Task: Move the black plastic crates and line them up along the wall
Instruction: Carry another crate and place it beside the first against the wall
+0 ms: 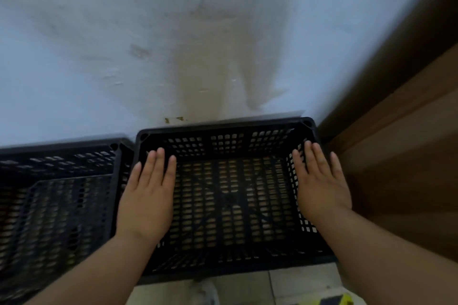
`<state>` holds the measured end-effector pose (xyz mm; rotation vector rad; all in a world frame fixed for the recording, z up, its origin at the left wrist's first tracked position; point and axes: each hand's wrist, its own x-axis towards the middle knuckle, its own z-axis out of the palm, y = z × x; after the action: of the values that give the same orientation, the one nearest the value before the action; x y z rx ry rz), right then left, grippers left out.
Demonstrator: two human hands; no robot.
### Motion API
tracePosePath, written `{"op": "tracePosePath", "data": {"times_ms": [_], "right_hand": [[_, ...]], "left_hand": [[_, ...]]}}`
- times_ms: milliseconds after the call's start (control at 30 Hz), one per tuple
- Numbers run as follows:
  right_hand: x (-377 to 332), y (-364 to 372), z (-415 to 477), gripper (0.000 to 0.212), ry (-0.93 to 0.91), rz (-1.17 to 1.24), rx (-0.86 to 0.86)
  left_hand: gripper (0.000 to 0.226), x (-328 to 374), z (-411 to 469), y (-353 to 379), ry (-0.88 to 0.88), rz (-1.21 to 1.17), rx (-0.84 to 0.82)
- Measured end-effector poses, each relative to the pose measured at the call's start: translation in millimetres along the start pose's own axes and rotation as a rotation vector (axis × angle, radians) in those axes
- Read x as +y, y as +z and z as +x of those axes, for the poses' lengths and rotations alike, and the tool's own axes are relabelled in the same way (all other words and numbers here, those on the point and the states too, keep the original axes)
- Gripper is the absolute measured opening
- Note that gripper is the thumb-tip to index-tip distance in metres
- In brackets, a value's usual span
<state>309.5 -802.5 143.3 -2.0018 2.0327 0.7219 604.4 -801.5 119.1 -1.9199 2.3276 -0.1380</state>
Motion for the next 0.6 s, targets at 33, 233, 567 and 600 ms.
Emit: {"op": "tracePosePath", "data": {"times_ms": [33,233,567,600], "right_hand": [[-1.3,-5.0,-13.5,0.070,-0.005,0.016,0.018],[-5.8,-24.5,-91.3,0.075,0.042,0.076,0.089],[-18.0,-17.0,-252.5,0.071,0.235,0.227,0.145],[-15.7,-13.5,-271.5,0.070,0.258,0.244,0.154]], "left_hand": [[0.080,0.9,-7.8,-11.1,-0.005,0.005,0.010],[0.082,4.3,-49.5,-63.8,0.015,0.009,0.016],[0.081,36.1,-141.5,-135.1,0.233,0.046,0.041],[0.080,44.7,-152.3,-142.0,0.269,0.045,0.043]]}}
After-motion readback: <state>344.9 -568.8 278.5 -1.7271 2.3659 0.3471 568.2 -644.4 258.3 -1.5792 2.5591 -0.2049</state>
